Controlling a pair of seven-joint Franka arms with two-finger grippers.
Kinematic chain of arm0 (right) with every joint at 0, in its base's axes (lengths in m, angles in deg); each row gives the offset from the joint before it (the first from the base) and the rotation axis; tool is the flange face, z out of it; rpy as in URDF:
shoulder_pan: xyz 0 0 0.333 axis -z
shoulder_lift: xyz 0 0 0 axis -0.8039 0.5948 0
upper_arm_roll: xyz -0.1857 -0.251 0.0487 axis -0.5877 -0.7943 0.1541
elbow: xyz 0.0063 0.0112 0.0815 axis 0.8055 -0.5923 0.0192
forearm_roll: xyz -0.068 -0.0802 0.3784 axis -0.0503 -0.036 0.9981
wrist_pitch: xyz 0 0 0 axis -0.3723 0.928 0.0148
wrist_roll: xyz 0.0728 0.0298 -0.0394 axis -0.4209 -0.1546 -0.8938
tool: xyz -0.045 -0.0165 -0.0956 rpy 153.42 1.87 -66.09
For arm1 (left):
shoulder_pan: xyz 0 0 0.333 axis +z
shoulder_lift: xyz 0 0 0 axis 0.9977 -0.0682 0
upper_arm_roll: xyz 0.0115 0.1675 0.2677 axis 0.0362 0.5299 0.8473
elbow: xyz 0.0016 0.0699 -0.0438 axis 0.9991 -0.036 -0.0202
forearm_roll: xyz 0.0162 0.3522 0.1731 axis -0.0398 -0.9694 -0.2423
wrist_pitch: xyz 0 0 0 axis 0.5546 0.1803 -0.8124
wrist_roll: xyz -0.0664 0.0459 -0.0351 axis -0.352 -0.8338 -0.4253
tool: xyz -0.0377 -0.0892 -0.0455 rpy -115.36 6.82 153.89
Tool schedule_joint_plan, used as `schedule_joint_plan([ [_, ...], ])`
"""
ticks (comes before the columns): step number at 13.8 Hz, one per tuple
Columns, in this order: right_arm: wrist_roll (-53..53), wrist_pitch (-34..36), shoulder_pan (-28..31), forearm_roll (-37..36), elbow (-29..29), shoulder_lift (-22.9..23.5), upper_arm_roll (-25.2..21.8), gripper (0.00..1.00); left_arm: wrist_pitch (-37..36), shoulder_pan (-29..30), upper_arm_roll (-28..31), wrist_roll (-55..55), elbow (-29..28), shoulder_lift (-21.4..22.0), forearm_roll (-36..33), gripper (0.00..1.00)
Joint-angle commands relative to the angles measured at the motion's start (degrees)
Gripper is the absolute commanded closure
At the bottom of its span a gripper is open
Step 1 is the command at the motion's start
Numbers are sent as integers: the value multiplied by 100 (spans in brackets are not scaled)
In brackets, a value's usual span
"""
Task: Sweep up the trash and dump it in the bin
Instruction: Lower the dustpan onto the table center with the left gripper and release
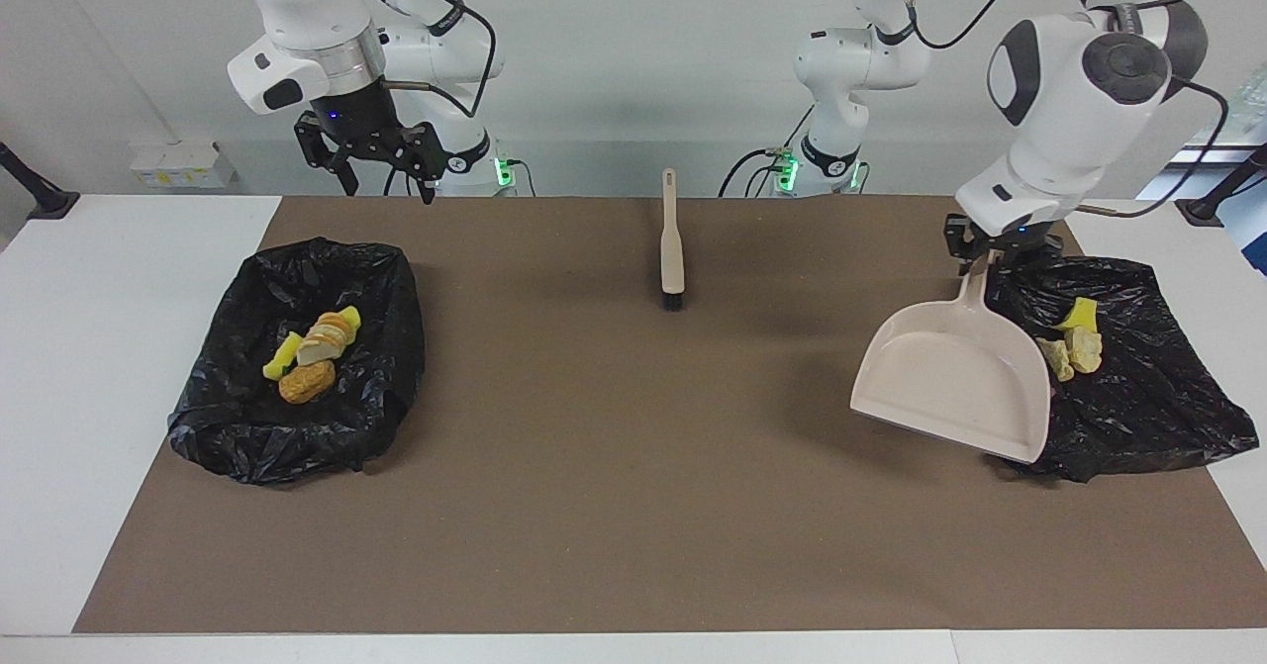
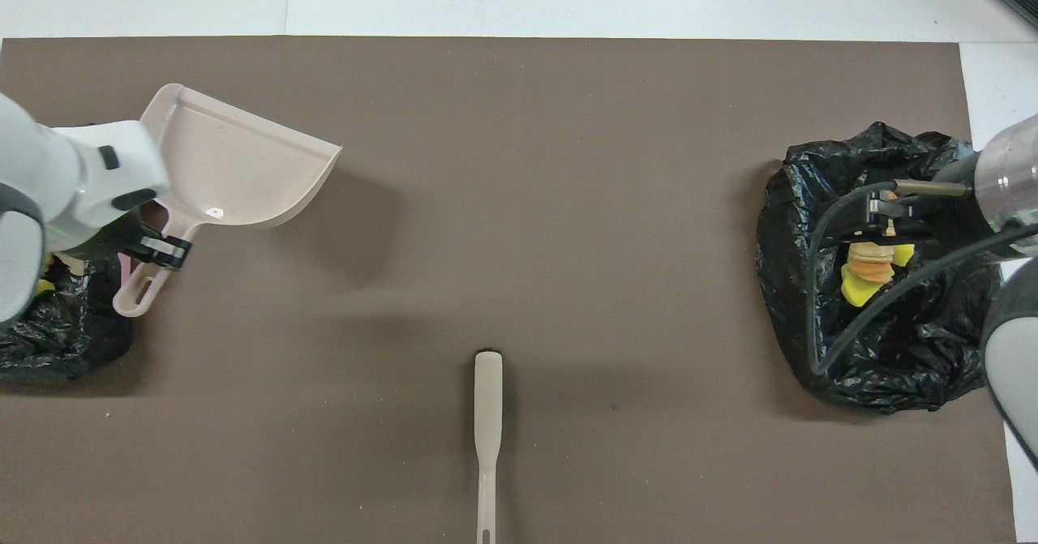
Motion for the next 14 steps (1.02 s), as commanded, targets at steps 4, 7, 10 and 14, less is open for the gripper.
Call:
schedule_joint_plan([
  [4,-110,-147,76,95,-168,-120,14,0,884,-1209,114,-2174,-181,-129,620,100],
  [7,-119,-139,94,95,-168,-111,5,0,1586,-1665,114,-2764,-225,-594,1008,100],
  [10,-172,-156,173,95,-168,-111,5,0,2413,-2027,97,-3099,-243,-1175,1008,100],
  [14,-181,-156,182,95,-168,-111,-3,0,3257,-2422,97,-3152,-523,-1493,1166,100],
])
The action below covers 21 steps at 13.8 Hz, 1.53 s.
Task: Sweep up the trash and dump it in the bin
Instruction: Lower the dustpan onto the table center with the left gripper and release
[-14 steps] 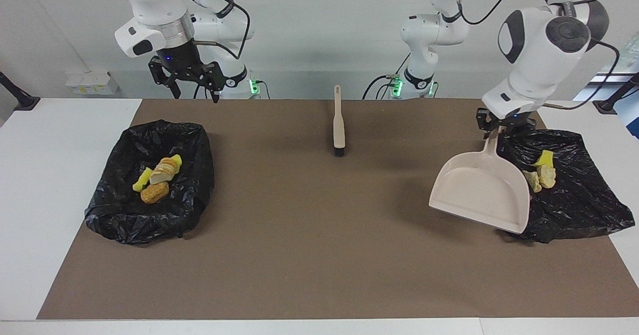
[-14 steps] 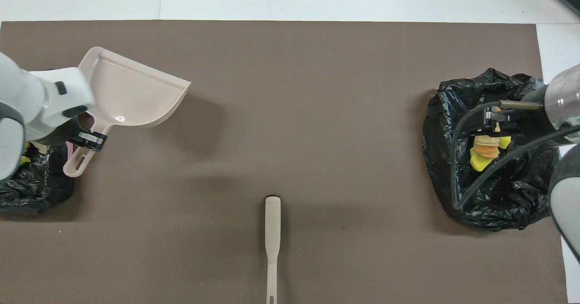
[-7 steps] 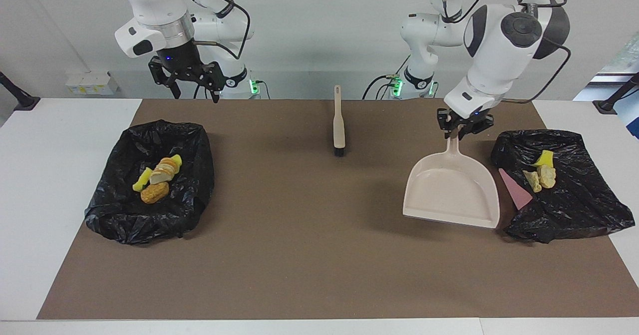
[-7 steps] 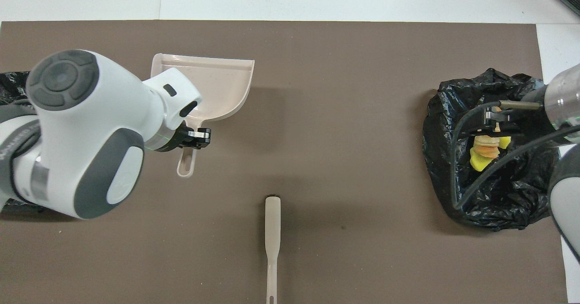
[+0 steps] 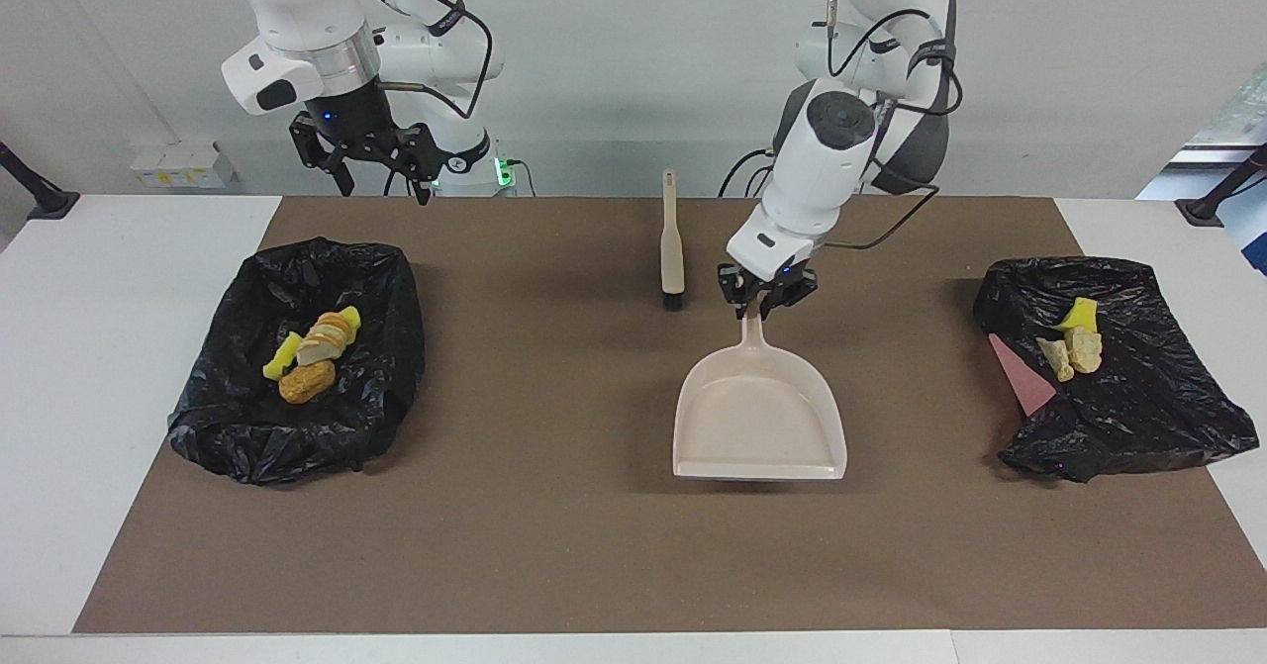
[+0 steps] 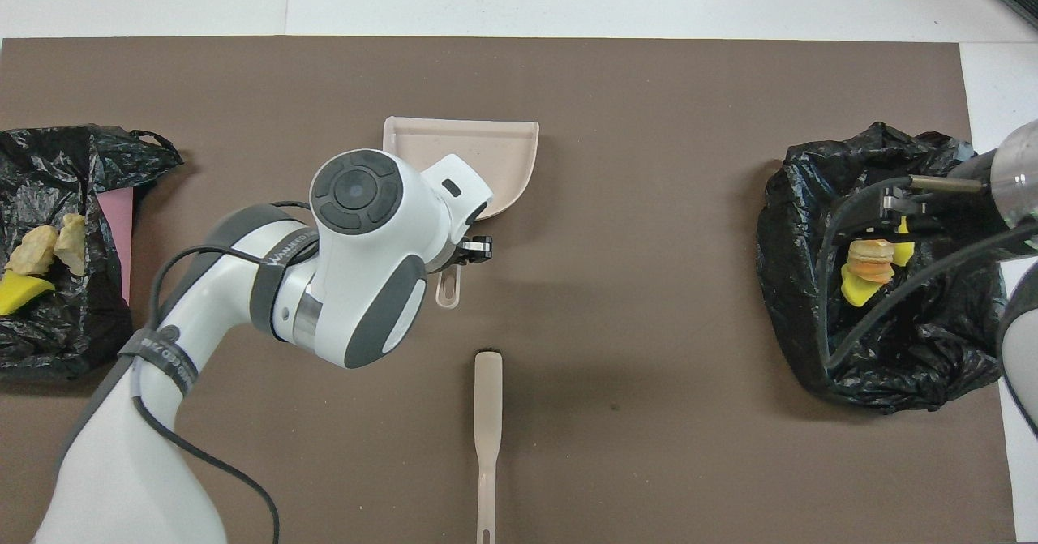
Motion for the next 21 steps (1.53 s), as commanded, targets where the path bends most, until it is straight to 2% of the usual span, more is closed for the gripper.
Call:
schedule_joint_plan([
  [1,-172,-156,71,93,-165,-111,15,0,471,-291,117,-146,-316,50,168,100],
  [3,-180,-156,79,93,-165,-111,15,0,707,-405,99,-549,-334,-194,159,100],
  [4,-180,-156,79,102,-165,-111,15,0,840,-502,99,-647,-334,-231,168,91],
  [5,-180,-156,79,102,-165,-111,15,0,806,-485,108,-648,-308,-231,159,55],
  [6,-180,-156,79,102,-165,-111,15,0,737,-424,125,-648,-299,-153,159,1],
  [8,-180,-156,71,102,-165,-111,15,0,281,-74,143,-560,-203,137,133,0],
  [12,-180,-164,71,111,-165,-111,15,0,-81,603,178,-446,192,252,80,0],
  [15,-154,-164,62,102,-157,-102,24,0,-432,1367,169,606,281,410,150,0],
  [21,-136,-156,71,102,-165,-111,15,0,-1232,2492,196,2022,421,893,142,0],
])
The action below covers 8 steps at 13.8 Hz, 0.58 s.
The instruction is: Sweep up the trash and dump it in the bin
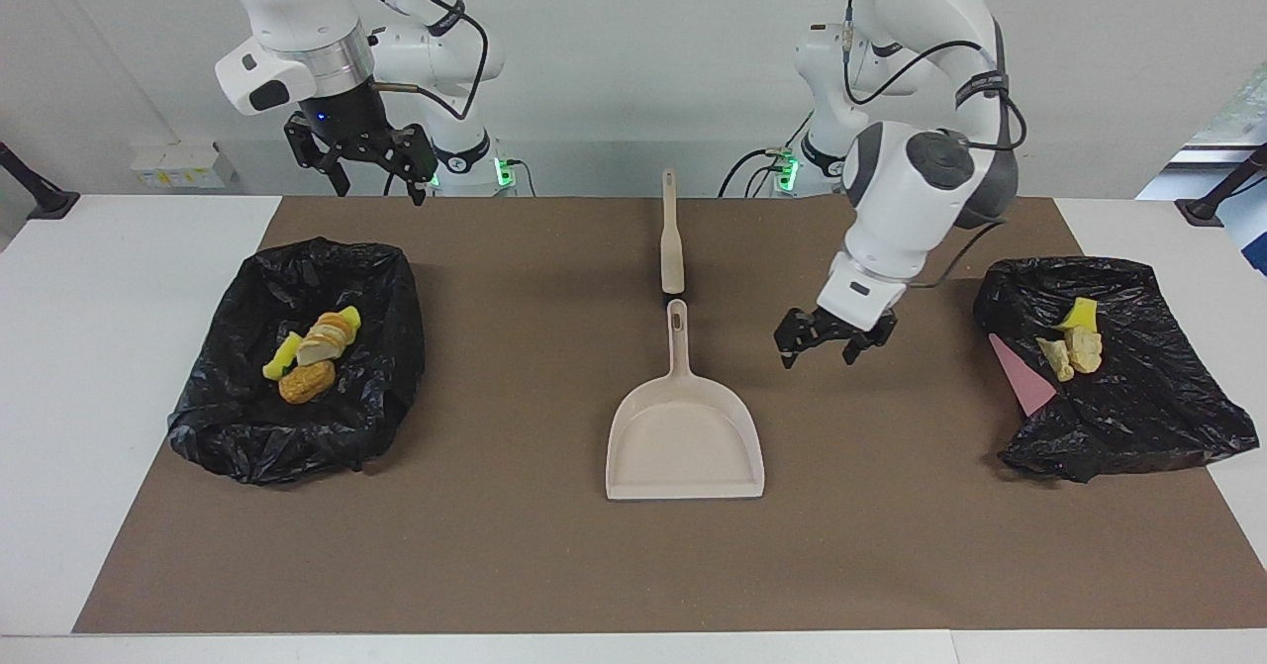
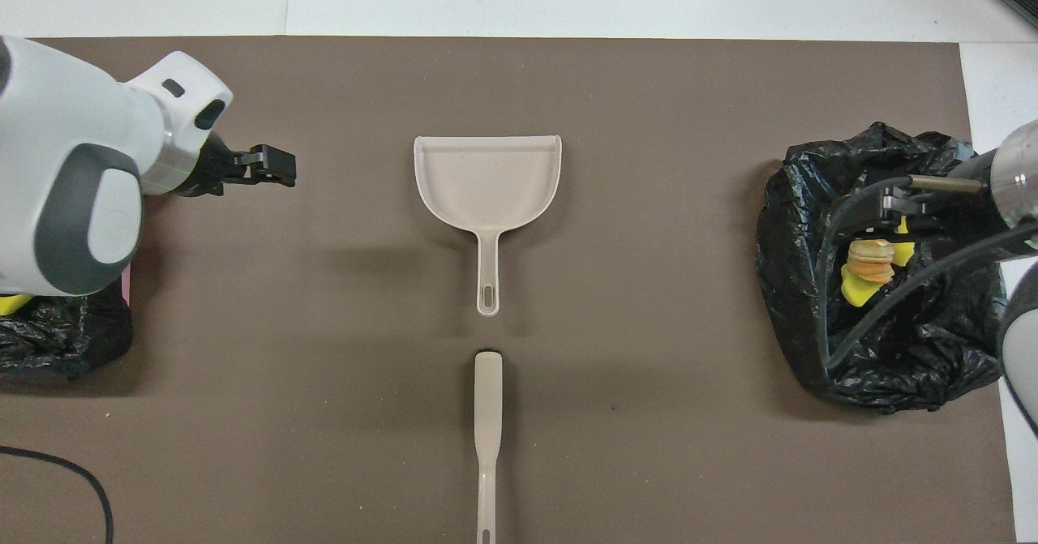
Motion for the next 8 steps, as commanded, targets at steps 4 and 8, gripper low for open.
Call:
schedule_joint_plan([
  [4,-128,-155,79,85,-165,-111,14,0,-974,852,-44,1127,25,774,-21,0],
  [8,-128,-155,79,85,-165,-111,14,0,-2054,783,-35,1295,717,820,-663,0],
])
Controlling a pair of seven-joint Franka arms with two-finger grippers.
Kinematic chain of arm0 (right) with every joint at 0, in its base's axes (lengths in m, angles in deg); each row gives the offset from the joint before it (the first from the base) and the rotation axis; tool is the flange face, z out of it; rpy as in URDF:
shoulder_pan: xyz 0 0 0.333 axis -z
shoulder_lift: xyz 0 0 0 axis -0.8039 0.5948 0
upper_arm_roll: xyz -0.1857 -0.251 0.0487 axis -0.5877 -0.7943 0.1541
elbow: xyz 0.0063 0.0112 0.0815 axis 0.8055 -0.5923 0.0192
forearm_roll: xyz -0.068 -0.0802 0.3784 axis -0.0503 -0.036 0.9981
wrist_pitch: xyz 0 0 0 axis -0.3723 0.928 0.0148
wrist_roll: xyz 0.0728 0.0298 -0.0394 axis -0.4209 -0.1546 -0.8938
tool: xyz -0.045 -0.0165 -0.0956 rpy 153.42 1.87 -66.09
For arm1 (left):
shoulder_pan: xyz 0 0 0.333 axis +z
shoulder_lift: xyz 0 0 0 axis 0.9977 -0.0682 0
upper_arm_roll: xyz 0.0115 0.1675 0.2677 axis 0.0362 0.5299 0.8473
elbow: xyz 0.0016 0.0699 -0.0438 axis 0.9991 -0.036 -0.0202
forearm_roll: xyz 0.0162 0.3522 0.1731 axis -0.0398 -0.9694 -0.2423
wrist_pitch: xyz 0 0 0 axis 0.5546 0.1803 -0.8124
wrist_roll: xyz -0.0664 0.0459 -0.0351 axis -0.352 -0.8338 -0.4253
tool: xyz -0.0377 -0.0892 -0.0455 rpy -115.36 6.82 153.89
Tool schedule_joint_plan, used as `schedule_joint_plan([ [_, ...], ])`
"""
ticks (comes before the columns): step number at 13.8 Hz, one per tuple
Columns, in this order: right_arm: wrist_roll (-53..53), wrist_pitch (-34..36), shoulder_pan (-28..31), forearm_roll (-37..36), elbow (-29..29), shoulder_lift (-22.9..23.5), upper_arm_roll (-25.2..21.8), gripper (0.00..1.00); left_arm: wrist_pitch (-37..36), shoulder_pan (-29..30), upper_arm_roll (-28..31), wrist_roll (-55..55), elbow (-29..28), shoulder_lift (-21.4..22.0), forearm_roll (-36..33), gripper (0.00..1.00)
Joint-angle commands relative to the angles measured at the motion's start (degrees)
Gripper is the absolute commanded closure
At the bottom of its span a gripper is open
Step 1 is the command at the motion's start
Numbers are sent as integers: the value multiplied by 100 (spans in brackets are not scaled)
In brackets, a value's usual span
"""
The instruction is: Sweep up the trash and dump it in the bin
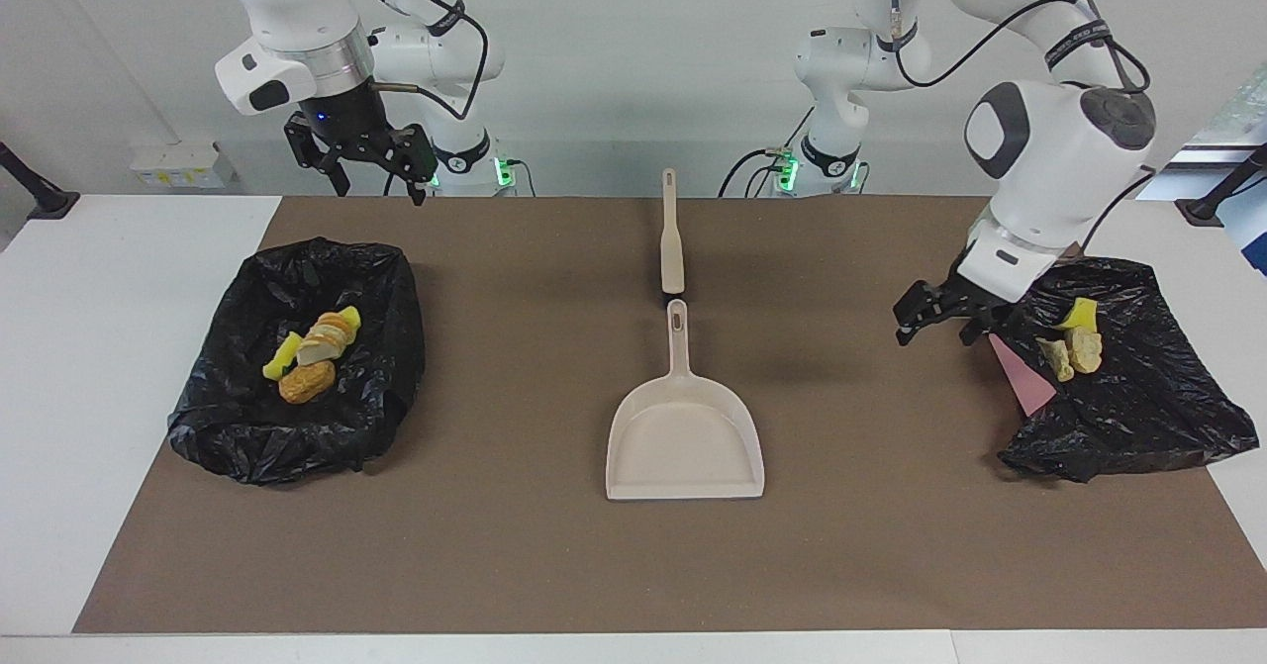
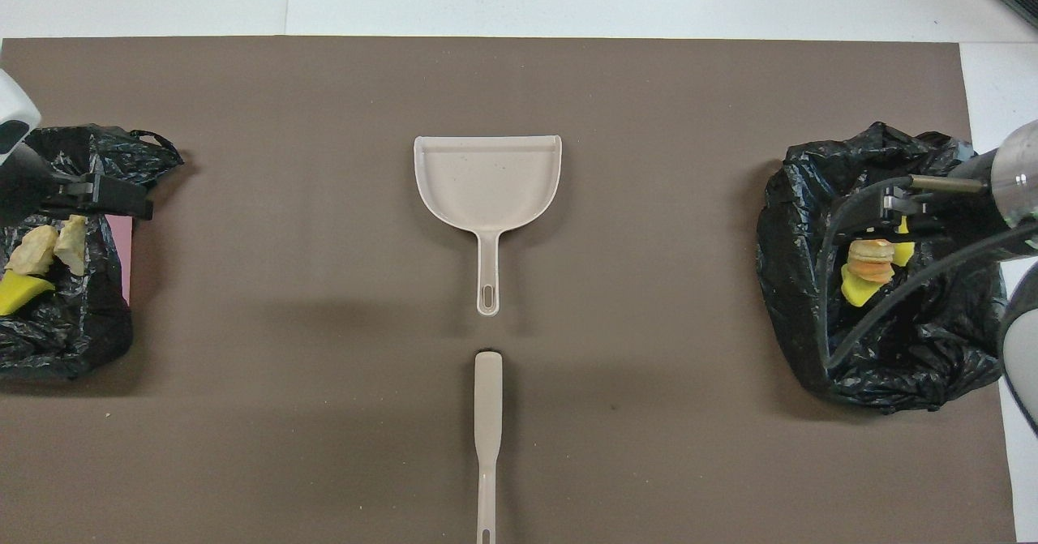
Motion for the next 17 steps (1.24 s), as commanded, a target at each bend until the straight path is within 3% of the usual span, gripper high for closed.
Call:
schedule_joint_plan([
  [1,-128,-155,77,85,-165,-111,14,0,-770,-59,-23,69,635,-74,-229,0],
  [3,-128,-155,77,85,-165,-102,14,0,-1271,-59,-23,68,812,-39,-264,0],
  [7,-128,-155,77,85,-156,-111,14,0,-1528,-15,21,86,839,6,-256,0],
  [17,-128,-155,77,85,-165,-111,14,0,-1546,3,21,130,962,6,-256,0],
])
